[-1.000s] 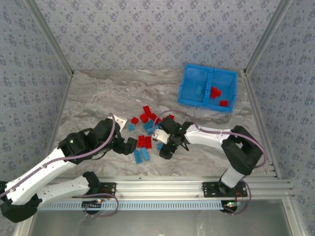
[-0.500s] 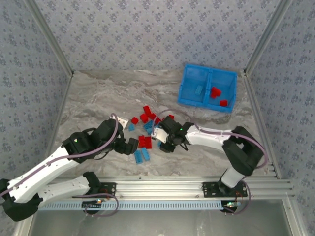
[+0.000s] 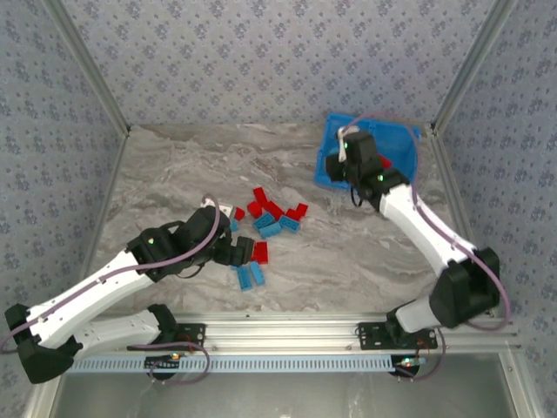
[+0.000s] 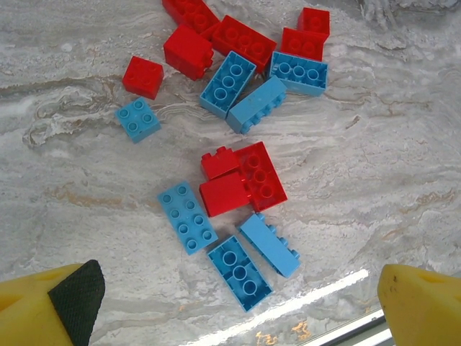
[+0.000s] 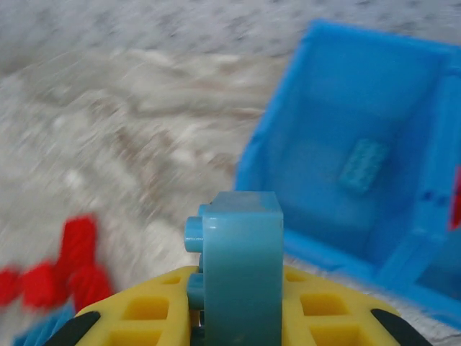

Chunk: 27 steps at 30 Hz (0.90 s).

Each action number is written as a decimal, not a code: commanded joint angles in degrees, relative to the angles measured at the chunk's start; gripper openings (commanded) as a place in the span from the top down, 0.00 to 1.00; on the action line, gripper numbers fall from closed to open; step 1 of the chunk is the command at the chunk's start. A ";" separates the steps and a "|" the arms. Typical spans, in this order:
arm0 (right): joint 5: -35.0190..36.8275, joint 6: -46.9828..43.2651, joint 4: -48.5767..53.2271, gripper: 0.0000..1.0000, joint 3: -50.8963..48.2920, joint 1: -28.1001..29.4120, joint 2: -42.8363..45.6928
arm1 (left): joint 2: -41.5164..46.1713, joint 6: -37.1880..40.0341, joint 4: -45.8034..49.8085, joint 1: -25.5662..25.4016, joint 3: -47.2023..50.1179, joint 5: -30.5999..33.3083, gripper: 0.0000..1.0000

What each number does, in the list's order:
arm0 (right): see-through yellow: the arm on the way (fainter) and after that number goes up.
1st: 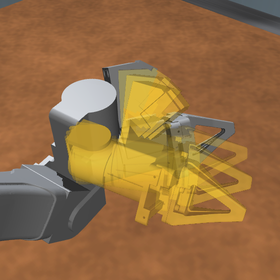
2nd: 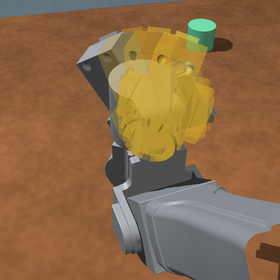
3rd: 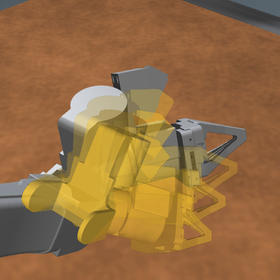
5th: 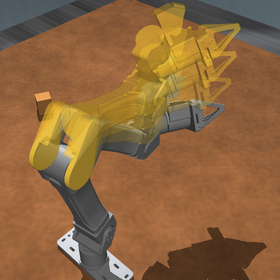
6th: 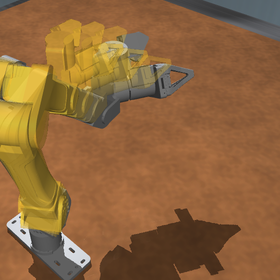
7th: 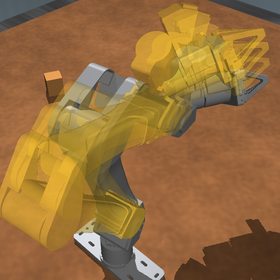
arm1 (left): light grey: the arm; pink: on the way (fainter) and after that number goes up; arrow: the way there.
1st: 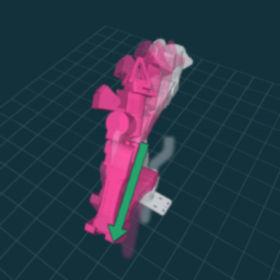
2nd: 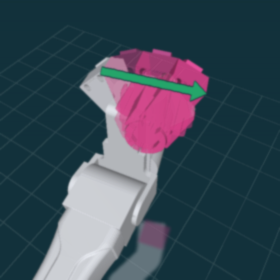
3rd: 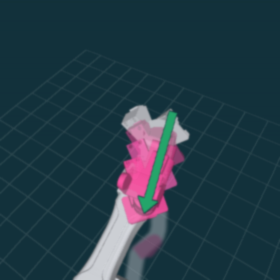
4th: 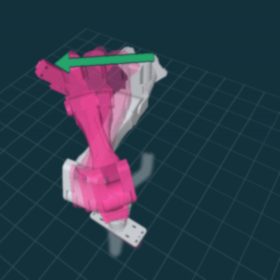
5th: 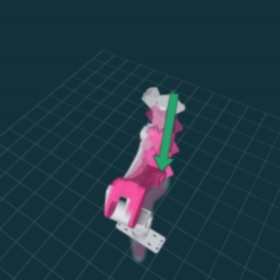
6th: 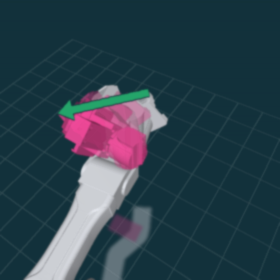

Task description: Sort the legos into containers by color

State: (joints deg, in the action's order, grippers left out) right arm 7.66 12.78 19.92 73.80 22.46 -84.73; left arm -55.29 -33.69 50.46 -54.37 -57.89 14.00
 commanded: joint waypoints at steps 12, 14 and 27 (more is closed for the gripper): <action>2.06 9.35 14.97 0.64 39.66 -7.69 -40.90 | 0.71 -11.92 -1.50 -1.21 4.17 -1.25 0.01; 2.09 9.11 17.19 0.56 42.30 -7.75 -42.56 | 0.31 -13.13 -2.05 -1.61 4.78 -1.89 0.01; -0.28 10.61 10.63 0.43 22.36 -3.20 -19.06 | -6.73 -25.26 -6.20 -4.14 8.38 -1.41 0.15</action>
State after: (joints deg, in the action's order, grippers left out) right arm 8.34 22.00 34.35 103.83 16.32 -115.22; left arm -60.31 -53.84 46.13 -57.84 -50.15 11.97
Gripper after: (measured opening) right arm 0.550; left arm 0.867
